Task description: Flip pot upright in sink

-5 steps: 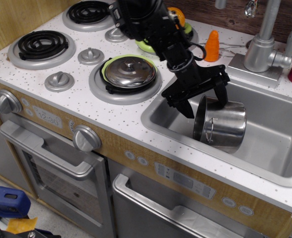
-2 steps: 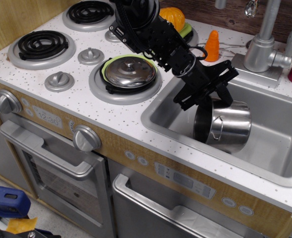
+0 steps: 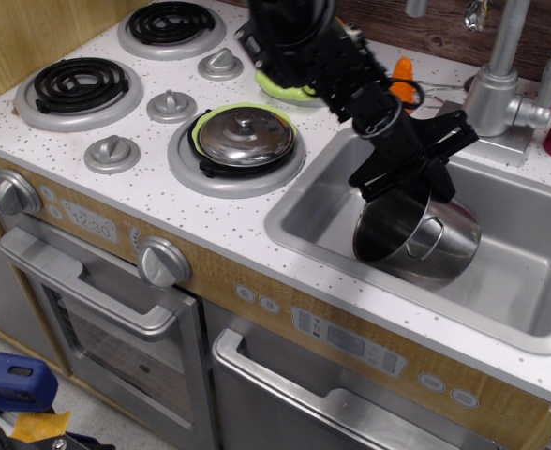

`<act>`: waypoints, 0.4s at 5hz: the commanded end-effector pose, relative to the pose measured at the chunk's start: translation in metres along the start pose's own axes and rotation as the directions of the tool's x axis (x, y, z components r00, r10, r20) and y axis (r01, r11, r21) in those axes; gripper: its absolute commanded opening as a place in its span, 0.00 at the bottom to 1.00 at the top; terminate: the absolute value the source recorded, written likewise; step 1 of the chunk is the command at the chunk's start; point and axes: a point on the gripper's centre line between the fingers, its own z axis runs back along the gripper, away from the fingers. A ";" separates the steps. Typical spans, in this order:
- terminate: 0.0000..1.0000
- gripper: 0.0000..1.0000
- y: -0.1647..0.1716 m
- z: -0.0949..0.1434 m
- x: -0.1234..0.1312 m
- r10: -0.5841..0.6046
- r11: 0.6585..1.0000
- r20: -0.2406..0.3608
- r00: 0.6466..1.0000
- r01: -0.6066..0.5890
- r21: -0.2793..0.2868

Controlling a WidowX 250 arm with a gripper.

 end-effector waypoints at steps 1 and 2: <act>0.00 0.00 -0.014 0.011 0.008 -0.111 0.979 0.055 0.992 0.099 0.177; 0.00 0.00 -0.021 0.009 0.009 -0.138 0.958 0.053 0.989 0.120 0.259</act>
